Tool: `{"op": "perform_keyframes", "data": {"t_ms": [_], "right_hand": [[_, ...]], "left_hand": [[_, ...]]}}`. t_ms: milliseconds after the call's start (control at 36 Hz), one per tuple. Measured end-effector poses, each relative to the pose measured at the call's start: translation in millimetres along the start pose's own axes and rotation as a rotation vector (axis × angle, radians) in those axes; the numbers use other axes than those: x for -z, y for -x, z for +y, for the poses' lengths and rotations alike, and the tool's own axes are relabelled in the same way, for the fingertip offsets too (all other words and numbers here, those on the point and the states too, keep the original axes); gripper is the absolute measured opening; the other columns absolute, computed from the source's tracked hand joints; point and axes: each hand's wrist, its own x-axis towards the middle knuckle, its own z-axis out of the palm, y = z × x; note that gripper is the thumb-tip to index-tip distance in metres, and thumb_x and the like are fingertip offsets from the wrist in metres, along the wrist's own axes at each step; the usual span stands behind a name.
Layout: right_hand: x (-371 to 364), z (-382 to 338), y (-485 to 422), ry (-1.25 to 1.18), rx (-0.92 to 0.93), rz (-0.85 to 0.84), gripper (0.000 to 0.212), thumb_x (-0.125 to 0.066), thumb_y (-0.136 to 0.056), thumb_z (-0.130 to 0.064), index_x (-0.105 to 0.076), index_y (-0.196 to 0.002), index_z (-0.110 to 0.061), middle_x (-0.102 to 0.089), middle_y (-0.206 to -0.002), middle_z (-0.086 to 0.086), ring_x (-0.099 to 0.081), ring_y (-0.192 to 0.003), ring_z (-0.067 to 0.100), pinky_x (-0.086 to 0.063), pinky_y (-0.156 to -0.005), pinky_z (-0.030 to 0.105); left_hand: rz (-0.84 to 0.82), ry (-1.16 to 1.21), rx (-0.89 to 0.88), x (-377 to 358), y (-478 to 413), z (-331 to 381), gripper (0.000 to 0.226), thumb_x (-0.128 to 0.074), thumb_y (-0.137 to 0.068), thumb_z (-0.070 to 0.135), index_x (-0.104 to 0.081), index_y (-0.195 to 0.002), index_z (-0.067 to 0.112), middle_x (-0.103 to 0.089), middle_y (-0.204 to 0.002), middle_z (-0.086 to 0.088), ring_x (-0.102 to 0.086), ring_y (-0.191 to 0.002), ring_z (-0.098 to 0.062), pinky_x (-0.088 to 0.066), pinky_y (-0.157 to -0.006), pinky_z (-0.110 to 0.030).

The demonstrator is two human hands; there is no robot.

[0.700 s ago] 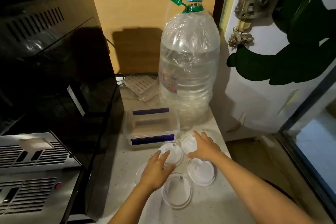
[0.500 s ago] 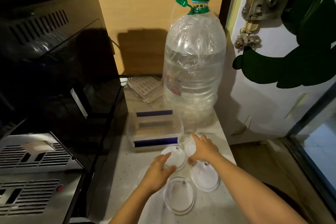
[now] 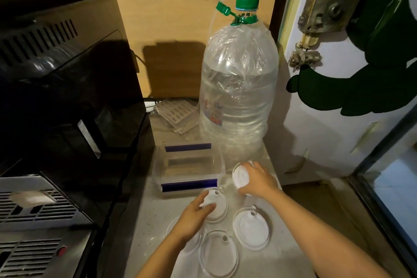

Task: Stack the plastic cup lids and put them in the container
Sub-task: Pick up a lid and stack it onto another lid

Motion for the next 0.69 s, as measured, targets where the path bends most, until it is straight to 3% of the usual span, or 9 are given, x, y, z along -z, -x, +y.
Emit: {"op": "perform_keyframes", "data": {"t_ms": [111,222,278,361,417,500,694], "right_hand": [[31.7,-7.2,15.6,-0.133,0.111,0.087,0.086,-0.074,-0.070,-0.039,-0.024,-0.139,-0.033,-0.028,-0.145,0.000,-0.031,-0.130,0.026,-0.042,-0.098,0.041],[49.6,-26.8,44.3,-0.299,0.318,0.078,0.091,-0.080,-0.066,-0.033,-0.025,-0.139,-0.036,-0.026,-0.144,-0.006,-0.031,-0.131,0.018,-0.038,-0.102,0.035],[50.9,-36.3,55.5,-0.344,0.407,0.045,0.093,-0.082,-0.065,-0.031,-0.025,-0.139,-0.036,-0.025,-0.144,-0.007,-0.030,-0.132,0.016,-0.037,-0.105,0.034],[47.7,-47.3,67.5,-0.393,0.488,-0.014,0.093,-0.082,-0.065,-0.029,-0.026,-0.138,-0.037,-0.024,-0.144,-0.010,-0.029,-0.131,0.011,-0.036,-0.107,0.033],[44.4,-54.4,74.1,-0.404,0.522,-0.052,0.092,-0.081,-0.067,-0.026,-0.025,-0.138,-0.038,-0.022,-0.145,-0.012,-0.029,-0.129,0.008,-0.036,-0.105,0.029],[38.8,-64.4,80.5,-0.359,0.571,-0.074,0.091,-0.079,-0.070,-0.027,-0.022,-0.140,-0.037,-0.017,-0.147,-0.014,-0.027,-0.131,0.009,-0.036,-0.106,0.030],[27.2,-74.2,81.7,-0.321,0.626,-0.095,0.094,-0.078,-0.071,-0.027,-0.019,-0.142,-0.036,-0.012,-0.151,-0.012,-0.018,-0.137,0.009,-0.030,-0.107,0.029]], "left_hand": [[-0.037,0.282,0.062,-3.6,-5.2,13.0,0.058,-0.047,-0.084,0.048,-0.032,-0.137,0.028,-0.037,-0.145,-0.007,-0.043,-0.127,-0.028,-0.040,-0.100,-0.042],[-0.151,0.576,0.070,-4.1,-8.7,24.6,0.075,-0.053,-0.066,0.061,-0.042,-0.131,0.026,-0.050,-0.131,-0.009,-0.054,-0.114,-0.028,-0.048,-0.088,-0.043],[-0.229,0.686,0.022,-4.1,-8.7,31.3,0.072,-0.054,-0.064,0.063,-0.053,-0.124,0.024,-0.057,-0.124,-0.011,-0.057,-0.109,-0.030,-0.047,-0.086,-0.044],[-0.344,0.875,-0.059,-2.7,-4.4,38.9,0.064,-0.050,-0.065,0.060,-0.063,-0.110,0.016,-0.070,-0.102,-0.013,-0.066,-0.090,-0.028,-0.053,-0.070,-0.041],[-0.409,0.977,-0.121,-1.1,-0.3,41.5,0.062,-0.062,-0.060,0.060,-0.068,-0.102,0.015,-0.074,-0.094,-0.011,-0.069,-0.087,-0.026,-0.058,-0.066,-0.040],[-0.448,1.036,-0.230,2.4,4.7,40.8,0.058,-0.083,-0.041,0.050,-0.074,-0.088,0.017,-0.075,-0.086,-0.008,-0.070,-0.084,-0.020,-0.059,-0.069,-0.034],[-0.402,1.015,-0.285,10.5,10.2,29.4,0.053,-0.085,-0.041,0.037,-0.072,-0.086,0.013,-0.073,-0.083,-0.011,-0.070,-0.081,-0.022,-0.058,-0.065,-0.032]]}}
